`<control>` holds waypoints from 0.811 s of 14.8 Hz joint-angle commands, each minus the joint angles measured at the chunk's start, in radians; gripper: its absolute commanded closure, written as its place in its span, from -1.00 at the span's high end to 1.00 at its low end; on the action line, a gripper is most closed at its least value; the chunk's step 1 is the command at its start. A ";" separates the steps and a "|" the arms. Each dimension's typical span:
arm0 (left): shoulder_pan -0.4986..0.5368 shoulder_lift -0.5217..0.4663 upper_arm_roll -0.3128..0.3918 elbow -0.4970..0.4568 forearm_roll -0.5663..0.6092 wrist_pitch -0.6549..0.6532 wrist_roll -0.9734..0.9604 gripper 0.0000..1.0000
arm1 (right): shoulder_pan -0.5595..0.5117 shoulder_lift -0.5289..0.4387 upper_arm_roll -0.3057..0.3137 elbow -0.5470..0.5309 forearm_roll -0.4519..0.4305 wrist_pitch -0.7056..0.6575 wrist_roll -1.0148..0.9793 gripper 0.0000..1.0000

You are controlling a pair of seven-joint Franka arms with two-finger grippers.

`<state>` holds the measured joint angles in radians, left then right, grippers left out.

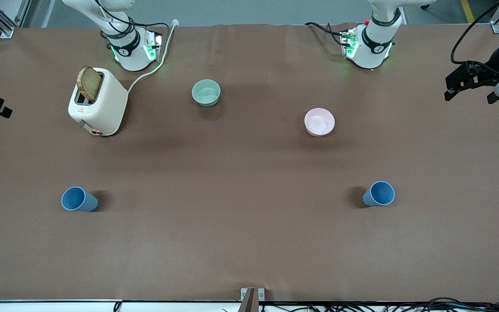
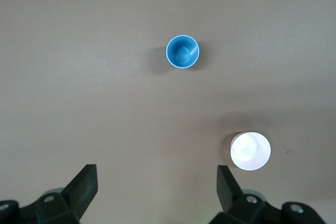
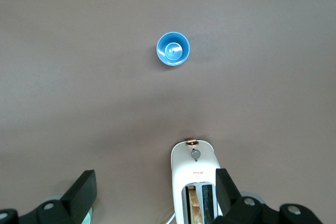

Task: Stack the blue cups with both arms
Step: 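Reach both grippers down and grasp one blue cup each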

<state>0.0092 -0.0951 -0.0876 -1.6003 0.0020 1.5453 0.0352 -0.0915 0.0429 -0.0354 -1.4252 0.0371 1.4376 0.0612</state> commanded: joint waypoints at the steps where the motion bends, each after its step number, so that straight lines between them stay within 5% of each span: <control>1: 0.002 0.014 -0.003 0.017 0.007 -0.016 -0.011 1.00 | -0.010 -0.001 0.006 -0.003 -0.013 -0.003 -0.012 1.00; 6: 0.046 0.075 -0.001 0.046 0.006 0.024 0.002 1.00 | -0.008 0.008 0.006 -0.001 -0.022 0.001 -0.032 1.00; 12: 0.040 0.305 -0.004 0.019 -0.003 0.229 -0.024 1.00 | -0.008 0.012 0.006 -0.003 -0.037 -0.003 -0.030 1.00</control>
<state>0.0519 0.1196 -0.0875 -1.5912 0.0027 1.7253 0.0296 -0.0916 0.0551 -0.0358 -1.4255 0.0180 1.4381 0.0415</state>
